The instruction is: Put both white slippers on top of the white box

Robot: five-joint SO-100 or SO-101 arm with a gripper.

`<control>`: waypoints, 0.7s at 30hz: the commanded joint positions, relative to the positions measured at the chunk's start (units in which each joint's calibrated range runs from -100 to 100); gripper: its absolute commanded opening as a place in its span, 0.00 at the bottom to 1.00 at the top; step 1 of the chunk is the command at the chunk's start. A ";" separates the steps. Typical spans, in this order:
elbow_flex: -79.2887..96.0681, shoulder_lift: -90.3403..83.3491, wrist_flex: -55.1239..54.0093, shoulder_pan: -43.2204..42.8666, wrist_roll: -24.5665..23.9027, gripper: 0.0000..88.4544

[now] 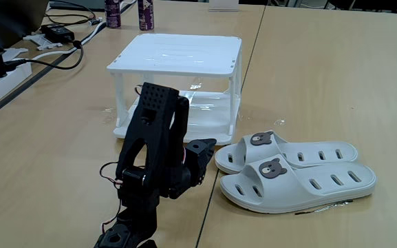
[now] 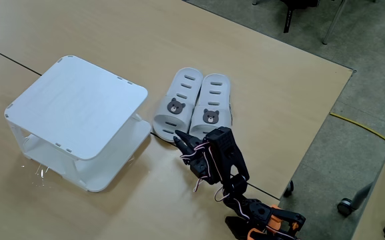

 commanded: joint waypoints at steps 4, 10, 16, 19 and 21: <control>-12.00 4.86 -0.16 -0.89 0.42 0.13; -21.83 6.63 7.61 -0.48 0.42 0.14; -31.12 6.46 16.84 -0.23 0.42 0.14; -33.92 6.46 20.46 -0.23 0.42 0.14; -35.54 6.46 22.27 0.34 0.42 0.16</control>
